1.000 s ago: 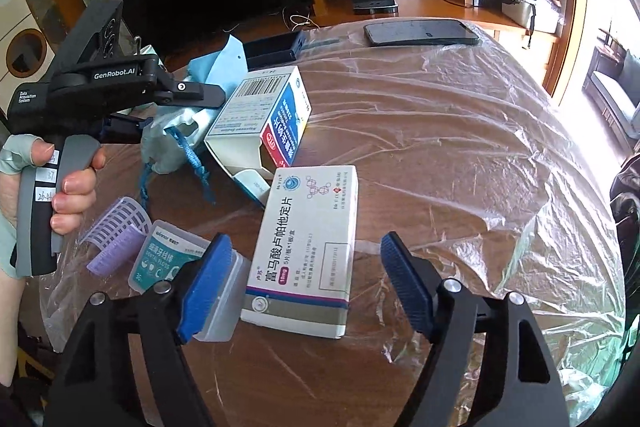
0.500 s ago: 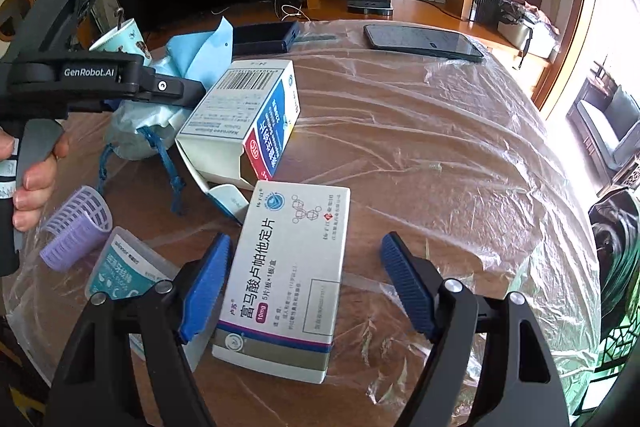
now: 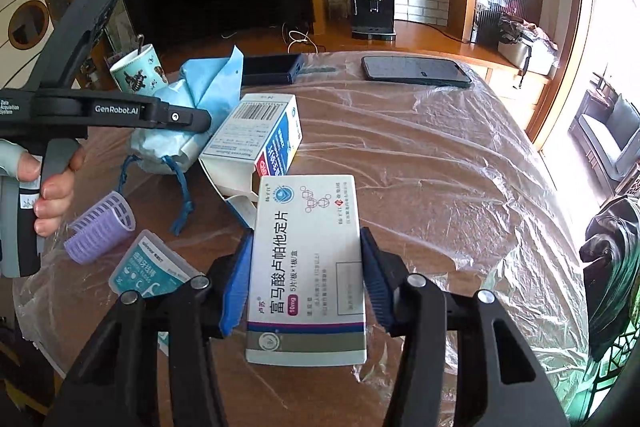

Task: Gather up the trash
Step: 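Grasp the blue plastic bag with the left gripper while the right grasps the white medicine box, then carry the blue bag with the left gripper while the right carries the medicine box toward the bin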

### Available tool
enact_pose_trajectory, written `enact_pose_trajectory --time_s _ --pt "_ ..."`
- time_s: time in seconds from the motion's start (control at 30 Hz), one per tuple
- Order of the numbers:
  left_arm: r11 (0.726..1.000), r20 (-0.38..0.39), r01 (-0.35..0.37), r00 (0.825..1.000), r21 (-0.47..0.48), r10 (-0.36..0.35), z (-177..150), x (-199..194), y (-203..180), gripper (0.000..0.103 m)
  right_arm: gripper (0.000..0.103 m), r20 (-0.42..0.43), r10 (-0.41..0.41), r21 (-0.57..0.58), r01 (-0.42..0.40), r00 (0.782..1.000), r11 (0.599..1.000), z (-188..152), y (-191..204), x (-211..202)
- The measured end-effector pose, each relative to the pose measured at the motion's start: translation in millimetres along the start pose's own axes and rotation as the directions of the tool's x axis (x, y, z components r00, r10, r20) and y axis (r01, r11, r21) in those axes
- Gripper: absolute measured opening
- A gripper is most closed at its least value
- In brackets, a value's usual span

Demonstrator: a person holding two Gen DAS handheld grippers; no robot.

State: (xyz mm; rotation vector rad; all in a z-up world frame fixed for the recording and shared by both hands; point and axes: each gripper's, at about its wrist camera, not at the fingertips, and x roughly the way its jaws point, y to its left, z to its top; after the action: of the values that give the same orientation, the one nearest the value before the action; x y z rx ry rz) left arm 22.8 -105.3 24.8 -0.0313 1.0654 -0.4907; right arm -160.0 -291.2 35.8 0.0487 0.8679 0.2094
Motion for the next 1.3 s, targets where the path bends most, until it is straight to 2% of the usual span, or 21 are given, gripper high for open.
enact_pose_trajectory --time_s 0.3,0.37,0.67,1.03,1.3 --pt "0.999 0.082 0.042 0.996 -0.029 -0.039 -12 -30 1 0.047 0.05 0.05 0.037 0.012 -0.037 0.998 0.999 0 7 -17" --pt "0.998 0.107 0.057 0.993 -0.032 -0.053 -17 -39 -1 0.047 0.05 0.056 0.07 0.021 -0.071 0.996 0.997 0 8 -20" --pt "0.997 0.199 0.071 0.977 0.006 -0.071 -48 -85 -22 0.047 0.05 0.07 0.098 -0.017 -0.097 0.993 0.995 -3 23 -35" --pt "0.999 0.294 -0.02 0.956 0.047 0.005 -87 -128 -34 0.047 0.05 0.097 0.144 -0.063 -0.138 0.985 0.988 -12 41 -61" --pt "0.991 0.294 -0.121 0.951 0.057 0.1 -126 -140 -34 0.047 0.05 0.098 0.173 -0.116 -0.161 0.98 0.98 -28 60 -79"
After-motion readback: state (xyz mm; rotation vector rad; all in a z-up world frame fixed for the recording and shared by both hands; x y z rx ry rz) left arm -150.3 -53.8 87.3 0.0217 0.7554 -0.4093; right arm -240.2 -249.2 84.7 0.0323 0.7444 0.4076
